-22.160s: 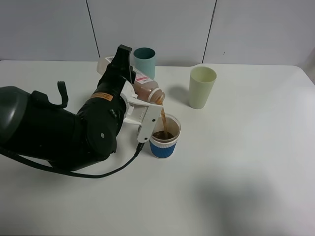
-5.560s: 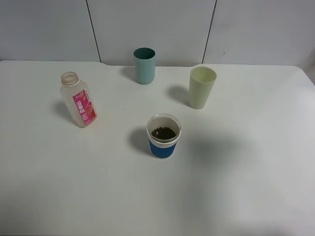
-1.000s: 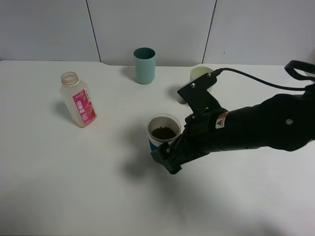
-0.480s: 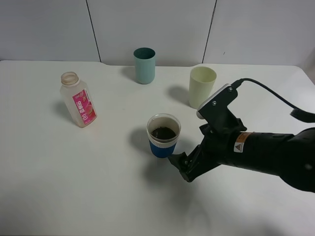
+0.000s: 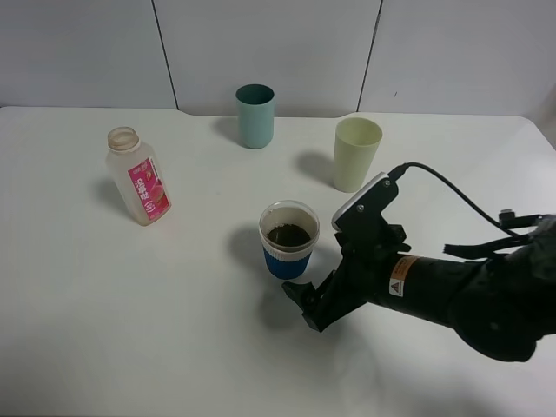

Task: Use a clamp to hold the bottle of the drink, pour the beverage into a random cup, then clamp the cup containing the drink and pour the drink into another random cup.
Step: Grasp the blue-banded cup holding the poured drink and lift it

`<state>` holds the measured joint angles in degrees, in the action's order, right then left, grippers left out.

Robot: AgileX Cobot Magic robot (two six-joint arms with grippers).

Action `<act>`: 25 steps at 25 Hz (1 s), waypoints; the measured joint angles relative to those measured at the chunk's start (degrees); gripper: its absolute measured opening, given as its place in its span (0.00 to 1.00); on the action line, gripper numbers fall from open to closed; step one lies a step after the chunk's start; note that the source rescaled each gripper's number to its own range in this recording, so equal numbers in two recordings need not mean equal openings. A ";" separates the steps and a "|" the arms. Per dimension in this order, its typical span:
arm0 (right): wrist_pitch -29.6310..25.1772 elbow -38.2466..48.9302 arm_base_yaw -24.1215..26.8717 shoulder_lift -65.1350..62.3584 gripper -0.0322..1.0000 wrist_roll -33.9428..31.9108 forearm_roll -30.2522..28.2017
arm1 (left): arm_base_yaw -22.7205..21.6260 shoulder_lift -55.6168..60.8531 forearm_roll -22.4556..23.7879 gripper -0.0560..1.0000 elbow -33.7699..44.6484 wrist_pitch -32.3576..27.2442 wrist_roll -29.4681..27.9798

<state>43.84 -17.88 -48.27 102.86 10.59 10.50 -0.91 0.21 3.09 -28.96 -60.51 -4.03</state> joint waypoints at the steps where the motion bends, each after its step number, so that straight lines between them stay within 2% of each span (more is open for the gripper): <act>1: 2.02 0.00 0.00 1.24 0.99 0.00 0.00 | 0.00 0.00 0.00 1.00 0.00 0.00 0.00; 8: 11.14 0.00 0.00 8.24 0.99 -1.00 -2.95 | 0.00 0.00 0.00 1.00 0.00 0.00 0.00; 15: 22.35 0.00 0.00 12.64 0.98 -1.07 -3.08 | 0.00 0.00 0.00 1.00 0.00 0.00 0.00; 25: 25.41 -0.04 0.00 16.57 0.98 -1.07 -3.59 | 0.00 0.00 0.00 1.00 0.00 0.00 0.00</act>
<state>69.25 -17.92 -48.27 119.44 9.52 6.91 -0.91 0.21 3.09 -28.96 -60.51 -4.03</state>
